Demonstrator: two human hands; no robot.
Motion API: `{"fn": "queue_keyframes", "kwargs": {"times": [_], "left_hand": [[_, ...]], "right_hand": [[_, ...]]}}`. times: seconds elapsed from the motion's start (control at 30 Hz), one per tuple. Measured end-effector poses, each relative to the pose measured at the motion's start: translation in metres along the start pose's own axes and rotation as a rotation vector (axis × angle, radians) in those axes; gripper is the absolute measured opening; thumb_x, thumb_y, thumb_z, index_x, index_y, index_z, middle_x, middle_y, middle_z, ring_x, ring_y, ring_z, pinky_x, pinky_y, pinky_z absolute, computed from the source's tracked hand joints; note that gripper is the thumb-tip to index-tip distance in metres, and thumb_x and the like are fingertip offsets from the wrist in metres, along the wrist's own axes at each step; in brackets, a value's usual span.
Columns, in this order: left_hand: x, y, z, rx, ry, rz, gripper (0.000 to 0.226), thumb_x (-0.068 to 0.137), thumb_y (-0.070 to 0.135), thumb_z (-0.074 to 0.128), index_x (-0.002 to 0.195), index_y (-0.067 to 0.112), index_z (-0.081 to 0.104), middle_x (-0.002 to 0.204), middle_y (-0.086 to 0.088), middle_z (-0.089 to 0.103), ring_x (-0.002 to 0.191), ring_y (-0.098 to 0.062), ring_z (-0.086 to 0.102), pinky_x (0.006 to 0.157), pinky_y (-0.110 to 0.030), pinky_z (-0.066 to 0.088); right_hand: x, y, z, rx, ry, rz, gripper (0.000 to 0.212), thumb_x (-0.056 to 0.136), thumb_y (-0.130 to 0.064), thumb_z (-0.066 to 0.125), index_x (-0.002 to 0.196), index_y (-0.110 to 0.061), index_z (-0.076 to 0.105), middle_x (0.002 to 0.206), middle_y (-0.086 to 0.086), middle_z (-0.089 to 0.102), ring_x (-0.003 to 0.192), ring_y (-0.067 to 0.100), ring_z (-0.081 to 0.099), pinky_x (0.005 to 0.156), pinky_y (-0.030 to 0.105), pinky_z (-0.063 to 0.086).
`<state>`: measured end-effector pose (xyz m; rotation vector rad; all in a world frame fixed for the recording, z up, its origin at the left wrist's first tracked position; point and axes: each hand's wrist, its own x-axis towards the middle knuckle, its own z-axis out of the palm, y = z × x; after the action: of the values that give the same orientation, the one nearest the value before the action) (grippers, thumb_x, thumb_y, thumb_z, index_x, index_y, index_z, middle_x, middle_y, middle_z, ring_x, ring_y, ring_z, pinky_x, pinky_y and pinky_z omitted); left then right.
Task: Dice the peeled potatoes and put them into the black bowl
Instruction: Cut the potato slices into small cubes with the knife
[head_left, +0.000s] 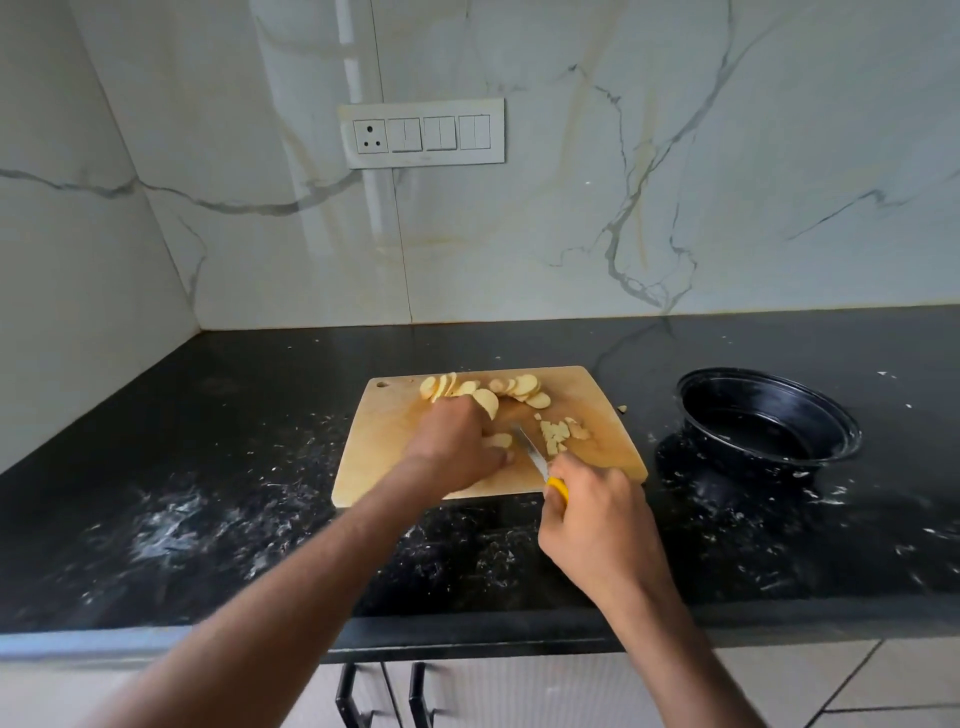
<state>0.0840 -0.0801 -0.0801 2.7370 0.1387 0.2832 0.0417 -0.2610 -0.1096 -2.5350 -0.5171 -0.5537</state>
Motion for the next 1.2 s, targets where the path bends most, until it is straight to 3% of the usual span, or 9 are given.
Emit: {"fn": "queue_keyframes", "kwargs": {"times": [0.1, 0.17, 0.27, 0.37, 0.63, 0.73, 0.9, 1.03, 1.2], "left_hand": [[-0.012, -0.008, 0.002, -0.095, 0.07, 0.042, 0.025, 0.078, 0.045, 0.081, 0.086, 0.024, 0.071, 0.069, 0.016, 0.057, 0.064, -0.003, 0.053, 0.053, -0.01, 0.038], [-0.017, -0.02, 0.002, -0.109, 0.077, 0.104, 0.032, 0.077, 0.048, 0.079, 0.098, 0.024, 0.077, 0.087, 0.016, 0.068, 0.083, -0.002, 0.062, 0.071, -0.01, 0.049], [-0.024, -0.034, 0.004, -0.16, 0.082, 0.111, 0.055, 0.074, 0.058, 0.072, 0.123, 0.034, 0.071, 0.119, 0.012, 0.065, 0.112, -0.013, 0.057, 0.1, -0.038, 0.05], [-0.024, -0.035, 0.009, -0.131, 0.112, 0.064, 0.056, 0.075, 0.065, 0.068, 0.124, 0.037, 0.07, 0.111, 0.013, 0.064, 0.111, -0.015, 0.052, 0.101, -0.049, 0.042], [-0.025, -0.032, 0.013, -0.178, 0.226, 0.006, 0.031, 0.076, 0.056, 0.077, 0.096, 0.032, 0.076, 0.08, 0.019, 0.063, 0.089, -0.013, 0.057, 0.094, -0.044, 0.04], [-0.026, -0.028, 0.012, -0.165, 0.224, 0.006, 0.035, 0.078, 0.06, 0.073, 0.103, 0.035, 0.075, 0.08, 0.019, 0.06, 0.089, -0.011, 0.054, 0.091, -0.041, 0.036], [-0.025, -0.022, 0.011, -0.088, 0.199, -0.015, 0.038, 0.081, 0.059, 0.066, 0.116, 0.044, 0.071, 0.098, 0.016, 0.065, 0.102, -0.013, 0.053, 0.092, -0.043, 0.034], [-0.026, -0.021, 0.014, -0.076, 0.23, -0.018, 0.036, 0.078, 0.056, 0.068, 0.107, 0.036, 0.075, 0.088, 0.017, 0.066, 0.095, -0.012, 0.055, 0.09, -0.041, 0.035], [-0.03, -0.019, 0.015, -0.088, 0.258, 0.014, 0.037, 0.078, 0.058, 0.068, 0.107, 0.036, 0.075, 0.086, 0.019, 0.064, 0.095, -0.012, 0.055, 0.091, -0.043, 0.036]], "right_hand": [[-0.003, -0.004, -0.002, -0.049, -0.028, -0.021, 0.006, 0.088, -0.021, 0.064, 0.094, -0.02, 0.062, 0.069, -0.001, 0.065, 0.062, 0.02, 0.065, 0.05, 0.025, 0.038], [-0.004, -0.006, -0.003, -0.068, -0.019, -0.035, 0.005, 0.088, -0.019, 0.064, 0.092, -0.02, 0.061, 0.068, -0.001, 0.064, 0.062, 0.022, 0.066, 0.05, 0.025, 0.037], [-0.005, -0.008, -0.002, -0.123, -0.008, -0.067, 0.006, 0.086, -0.017, 0.066, 0.089, -0.019, 0.061, 0.067, -0.002, 0.065, 0.059, 0.021, 0.066, 0.048, 0.025, 0.035], [-0.005, -0.008, 0.0, -0.138, -0.001, -0.086, 0.007, 0.084, -0.016, 0.067, 0.087, -0.018, 0.06, 0.066, -0.003, 0.065, 0.055, 0.02, 0.065, 0.047, 0.025, 0.035], [-0.005, -0.008, 0.001, -0.142, 0.006, -0.098, 0.009, 0.083, -0.017, 0.068, 0.091, -0.018, 0.065, 0.068, -0.002, 0.068, 0.057, 0.022, 0.066, 0.046, 0.03, 0.045], [-0.004, -0.009, 0.001, -0.097, 0.047, -0.071, 0.014, 0.083, -0.019, 0.071, 0.097, -0.019, 0.067, 0.071, 0.0, 0.07, 0.06, 0.024, 0.068, 0.05, 0.033, 0.053], [0.001, -0.014, 0.003, -0.05, 0.072, -0.039, 0.016, 0.087, -0.022, 0.07, 0.103, -0.021, 0.069, 0.076, -0.002, 0.072, 0.064, 0.019, 0.069, 0.054, 0.025, 0.048], [0.003, -0.017, 0.004, -0.029, 0.068, -0.049, 0.018, 0.086, -0.021, 0.071, 0.104, -0.021, 0.07, 0.079, -0.002, 0.074, 0.067, 0.019, 0.071, 0.055, 0.022, 0.045], [0.006, -0.021, 0.008, -0.013, 0.037, -0.09, 0.019, 0.088, -0.02, 0.068, 0.107, -0.021, 0.07, 0.082, -0.002, 0.074, 0.07, 0.019, 0.071, 0.058, 0.03, 0.058]]}}
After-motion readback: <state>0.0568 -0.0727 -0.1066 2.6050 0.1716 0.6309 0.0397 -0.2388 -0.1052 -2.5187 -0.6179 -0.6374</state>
